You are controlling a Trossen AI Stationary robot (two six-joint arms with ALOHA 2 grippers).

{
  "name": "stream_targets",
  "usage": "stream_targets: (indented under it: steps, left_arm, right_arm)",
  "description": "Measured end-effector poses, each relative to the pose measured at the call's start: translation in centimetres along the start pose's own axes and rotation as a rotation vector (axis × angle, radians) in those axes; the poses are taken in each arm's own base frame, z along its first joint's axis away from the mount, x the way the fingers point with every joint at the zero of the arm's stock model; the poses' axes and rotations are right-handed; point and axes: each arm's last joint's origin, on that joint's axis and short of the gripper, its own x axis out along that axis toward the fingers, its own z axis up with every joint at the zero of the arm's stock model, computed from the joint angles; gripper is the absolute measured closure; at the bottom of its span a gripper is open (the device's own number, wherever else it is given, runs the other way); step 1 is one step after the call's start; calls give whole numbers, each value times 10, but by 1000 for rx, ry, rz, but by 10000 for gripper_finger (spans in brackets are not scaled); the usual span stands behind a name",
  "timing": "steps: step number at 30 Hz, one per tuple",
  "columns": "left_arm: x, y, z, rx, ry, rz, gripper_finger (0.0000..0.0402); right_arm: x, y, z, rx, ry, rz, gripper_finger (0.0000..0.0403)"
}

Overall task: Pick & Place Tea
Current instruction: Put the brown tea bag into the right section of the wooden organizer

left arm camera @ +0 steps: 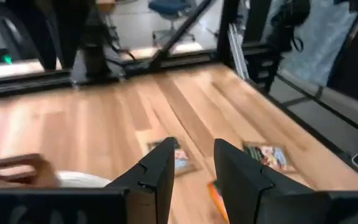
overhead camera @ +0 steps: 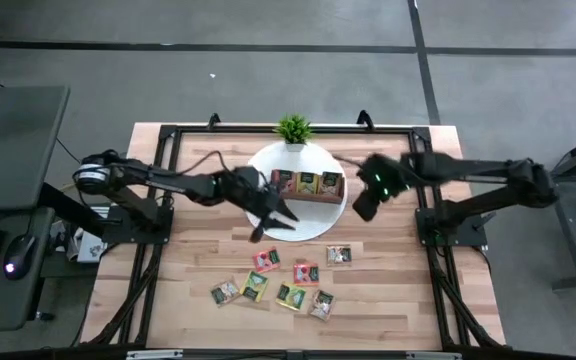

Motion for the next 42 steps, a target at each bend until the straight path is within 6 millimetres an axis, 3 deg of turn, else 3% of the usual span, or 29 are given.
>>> stream_targets:
  steps: [3,7,15,26,32,42]
  left_arm:
    - [23,-11,-18,-5,88,-56,291]
    - [53,-21,-26,40,124,-67,291]
    - [102,-22,-27,89,178,20,291]
    - [155,-2,-18,116,290,70,291]
    - [177,3,-37,88,394,68,291]
    - [173,4,-45,75,498,141,291]
  right_arm:
    - [8,8,-27,49,-46,32,292]
    - [23,17,-55,74,-44,40,304]
    - [47,28,-86,58,-80,101,315]
    - [51,28,-94,39,-145,58,315]
    - [51,26,-95,-6,-144,33,315]
    - [52,24,-98,-27,-87,26,315]
